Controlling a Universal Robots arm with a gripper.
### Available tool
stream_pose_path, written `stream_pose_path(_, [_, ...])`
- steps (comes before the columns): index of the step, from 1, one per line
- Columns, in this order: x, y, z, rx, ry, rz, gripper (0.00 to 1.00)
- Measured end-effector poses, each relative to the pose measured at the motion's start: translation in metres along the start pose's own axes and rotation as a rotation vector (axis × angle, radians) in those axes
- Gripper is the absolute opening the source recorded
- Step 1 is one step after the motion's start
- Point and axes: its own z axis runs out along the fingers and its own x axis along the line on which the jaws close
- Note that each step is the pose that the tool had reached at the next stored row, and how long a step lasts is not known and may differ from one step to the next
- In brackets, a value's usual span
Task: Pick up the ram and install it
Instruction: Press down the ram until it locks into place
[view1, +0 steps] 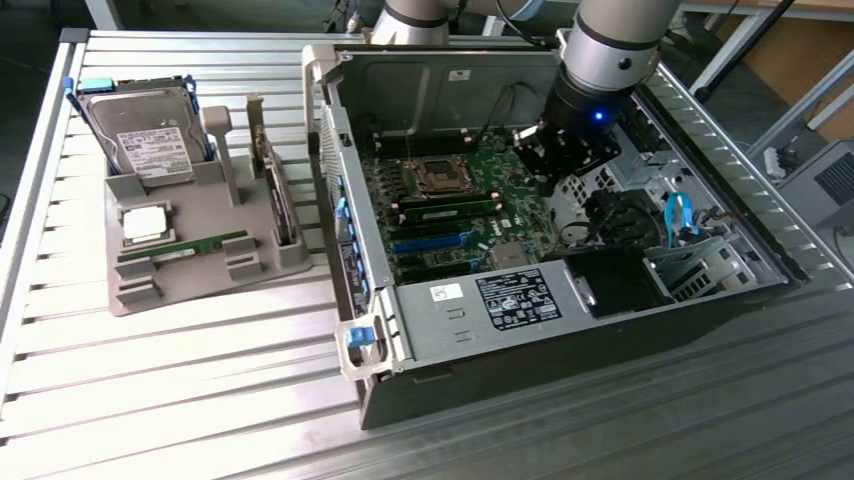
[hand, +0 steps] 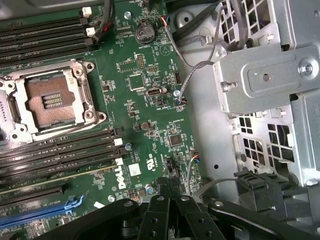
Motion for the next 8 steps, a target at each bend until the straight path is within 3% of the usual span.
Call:
stream_pose_path(5, [0.0001,0.0000,0.0004,0.0088,-0.0003,0.072,0.09])
stream_pose_path(8, [0.0001,0.0000,0.0008,0.0174,-0.0006,0.142,0.09])
